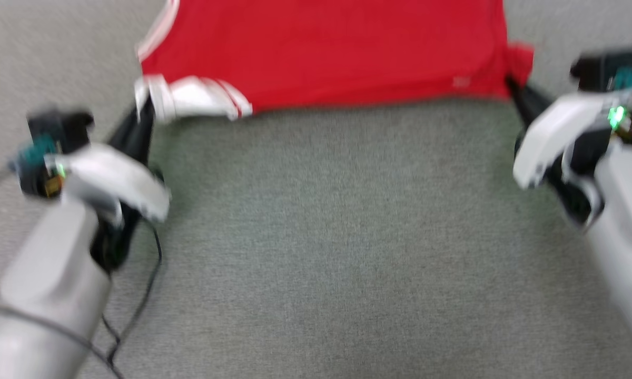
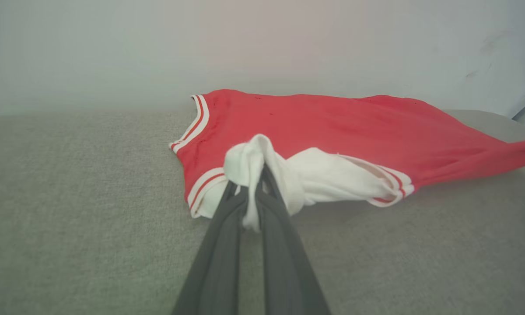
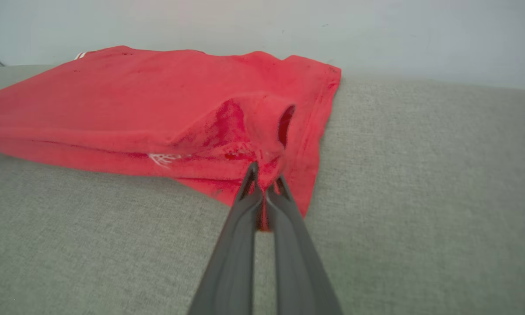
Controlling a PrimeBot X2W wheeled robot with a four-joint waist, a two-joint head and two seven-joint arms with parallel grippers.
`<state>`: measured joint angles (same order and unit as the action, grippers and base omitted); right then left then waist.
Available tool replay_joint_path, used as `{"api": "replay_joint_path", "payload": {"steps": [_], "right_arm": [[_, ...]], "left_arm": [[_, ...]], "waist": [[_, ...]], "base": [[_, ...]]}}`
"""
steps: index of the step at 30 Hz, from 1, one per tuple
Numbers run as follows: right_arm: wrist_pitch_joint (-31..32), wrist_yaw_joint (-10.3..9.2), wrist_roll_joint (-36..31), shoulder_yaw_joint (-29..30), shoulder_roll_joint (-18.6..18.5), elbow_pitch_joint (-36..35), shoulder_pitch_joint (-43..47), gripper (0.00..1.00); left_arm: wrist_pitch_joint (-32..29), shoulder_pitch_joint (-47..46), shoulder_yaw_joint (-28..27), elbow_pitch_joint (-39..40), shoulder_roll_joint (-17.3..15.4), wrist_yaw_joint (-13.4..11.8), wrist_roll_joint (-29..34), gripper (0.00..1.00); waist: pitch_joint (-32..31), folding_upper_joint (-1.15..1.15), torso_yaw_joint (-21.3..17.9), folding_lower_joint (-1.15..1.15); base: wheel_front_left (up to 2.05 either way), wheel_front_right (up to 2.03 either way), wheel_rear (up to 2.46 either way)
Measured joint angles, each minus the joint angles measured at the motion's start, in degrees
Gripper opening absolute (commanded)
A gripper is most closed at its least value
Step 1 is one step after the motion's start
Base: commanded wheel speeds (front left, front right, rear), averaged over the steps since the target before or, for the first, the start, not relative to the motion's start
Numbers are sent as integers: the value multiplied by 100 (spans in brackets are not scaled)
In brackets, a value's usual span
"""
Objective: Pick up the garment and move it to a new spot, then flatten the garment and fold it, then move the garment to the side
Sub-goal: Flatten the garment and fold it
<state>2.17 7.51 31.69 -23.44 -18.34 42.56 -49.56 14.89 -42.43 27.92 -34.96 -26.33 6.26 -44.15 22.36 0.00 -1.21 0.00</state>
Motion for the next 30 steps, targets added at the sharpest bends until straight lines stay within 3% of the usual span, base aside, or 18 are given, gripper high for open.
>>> {"api": "replay_joint_path", "payload": {"steps": [10,12,13,15,21,30], "right_arm": [[53,2,185,-11,-237,-904,1916,0],[122,3,176,97,-298,-1145,2308,0],[298,3,120,302,-319,-1526,2936,0],[423,3,56,475,-314,-1793,3361,0],[868,3,-255,1098,-257,-2555,4569,0],[1454,3,-557,1938,221,-3566,5488,0]], "left_arm": [[-3,2479,-283,1252,-153,-561,-279,0],[-104,2936,-287,1616,-231,-734,-358,0],[-277,3586,-299,2210,-352,-1024,-474,0],[-410,3993,-304,2611,-438,-1235,-544,0],[-795,5065,-346,3708,-593,-1772,-884,0],[-937,5531,-548,4633,-749,-2141,-1094,0]], "waist": [[-1053,0,43,-2],[-1236,0,51,-1],[-1472,0,78,-2],[-1605,0,102,-2],[-1875,0,212,-2],[-1838,0,326,-1]], "base": [[0,0,0],[0,0,0],[0,0,0],[0,0,0],[0,0,0],[0,0,0]]}}
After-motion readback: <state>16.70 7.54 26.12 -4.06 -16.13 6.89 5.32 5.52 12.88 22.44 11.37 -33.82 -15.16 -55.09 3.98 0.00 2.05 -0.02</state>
